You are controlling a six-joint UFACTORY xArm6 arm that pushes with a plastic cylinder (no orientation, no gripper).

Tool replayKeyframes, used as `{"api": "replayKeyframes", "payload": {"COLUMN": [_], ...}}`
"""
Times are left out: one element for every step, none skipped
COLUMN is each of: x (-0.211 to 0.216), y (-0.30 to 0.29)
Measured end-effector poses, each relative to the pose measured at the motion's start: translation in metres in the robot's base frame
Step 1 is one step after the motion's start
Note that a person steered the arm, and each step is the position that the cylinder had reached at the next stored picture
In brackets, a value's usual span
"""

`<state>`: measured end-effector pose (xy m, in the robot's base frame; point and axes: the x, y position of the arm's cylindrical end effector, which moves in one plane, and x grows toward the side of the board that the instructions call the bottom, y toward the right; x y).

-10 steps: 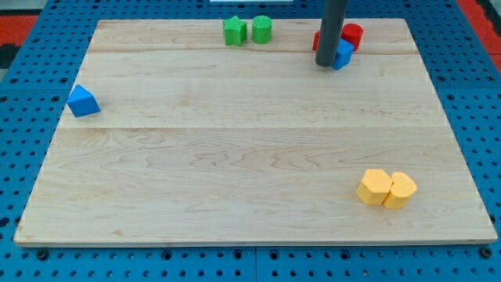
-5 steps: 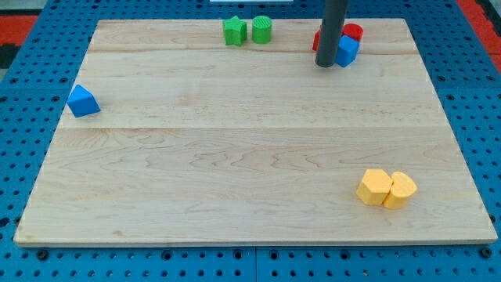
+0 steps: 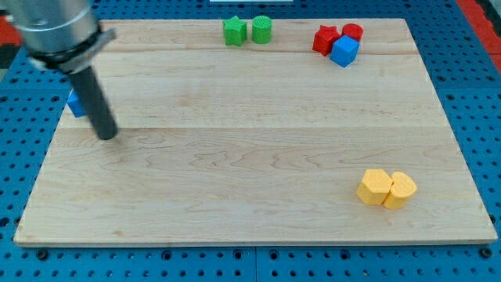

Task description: Place the blue triangle towards the bottom left side of the blue cube

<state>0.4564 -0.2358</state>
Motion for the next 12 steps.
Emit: {"api": "replayKeyframes", "payload": {"x": [-0.031,-0.055,-0.055,-0.061,-0.07,-0.08,-0.104,-0.105,-0.105,-0.105,-0.122,-0.102], "y": [-0.064,-0.038,0.012,0.013,0.013,0.023,0.058,0.112,0.163,0.213,0.226,0.209]}}
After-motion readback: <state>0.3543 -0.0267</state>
